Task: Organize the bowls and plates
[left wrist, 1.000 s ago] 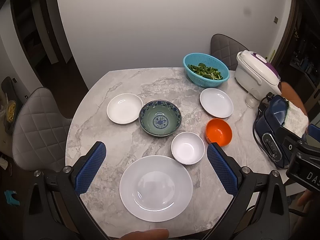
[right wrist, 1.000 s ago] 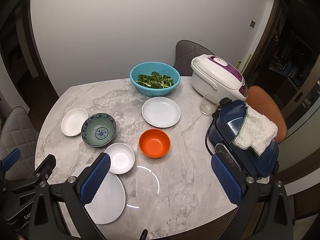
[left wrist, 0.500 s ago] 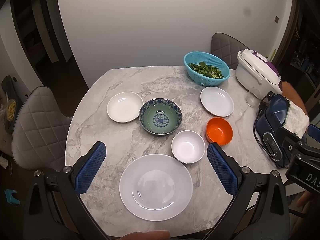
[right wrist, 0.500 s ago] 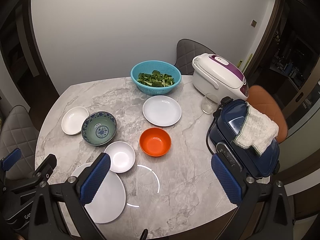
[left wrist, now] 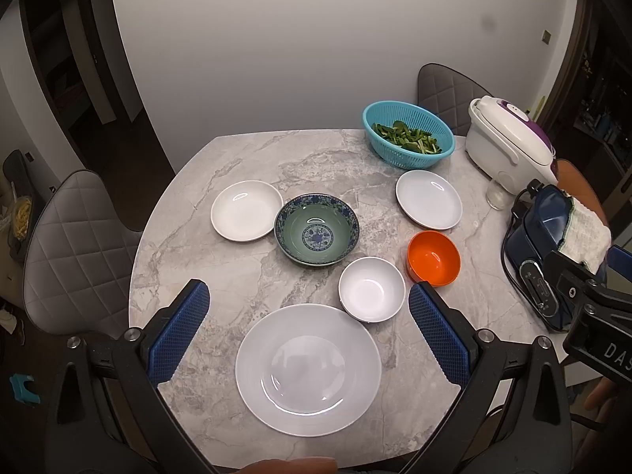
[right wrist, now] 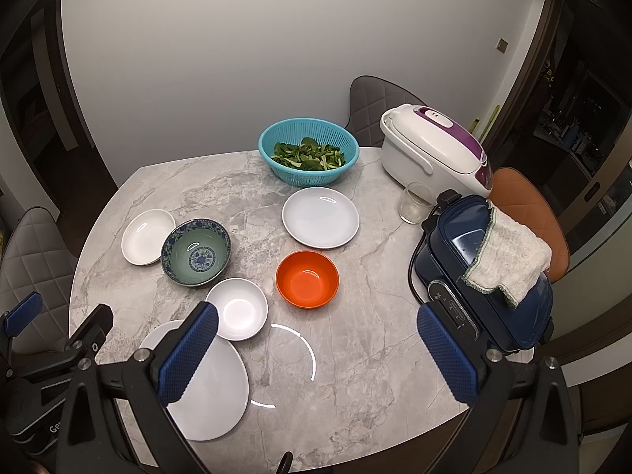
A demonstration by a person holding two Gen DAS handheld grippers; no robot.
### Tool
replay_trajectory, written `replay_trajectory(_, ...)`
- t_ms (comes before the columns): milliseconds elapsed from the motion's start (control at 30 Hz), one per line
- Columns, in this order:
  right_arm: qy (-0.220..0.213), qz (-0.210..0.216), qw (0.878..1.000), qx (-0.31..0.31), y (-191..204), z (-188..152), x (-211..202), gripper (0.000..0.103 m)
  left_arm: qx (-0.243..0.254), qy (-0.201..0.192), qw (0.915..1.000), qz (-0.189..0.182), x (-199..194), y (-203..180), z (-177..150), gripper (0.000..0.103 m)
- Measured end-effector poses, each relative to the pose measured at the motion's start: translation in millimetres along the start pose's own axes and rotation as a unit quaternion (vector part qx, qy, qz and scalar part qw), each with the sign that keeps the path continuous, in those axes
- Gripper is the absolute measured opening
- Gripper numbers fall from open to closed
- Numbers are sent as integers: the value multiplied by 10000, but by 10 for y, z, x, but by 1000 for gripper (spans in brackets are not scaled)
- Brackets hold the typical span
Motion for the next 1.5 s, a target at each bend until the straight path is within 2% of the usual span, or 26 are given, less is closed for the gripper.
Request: replay_trajectory(1500, 32, 0, 10000, -10, 44, -44, 70, 103, -2, 52, 10000, 36, 53, 7, -27, 103)
Point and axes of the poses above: each gripper's, at about its wrist camera, not at the fingertips, and x roughly the way its jaws point, y to its left, z to its top, the point moved 8 cm from there along x, roughly the way its jaws point
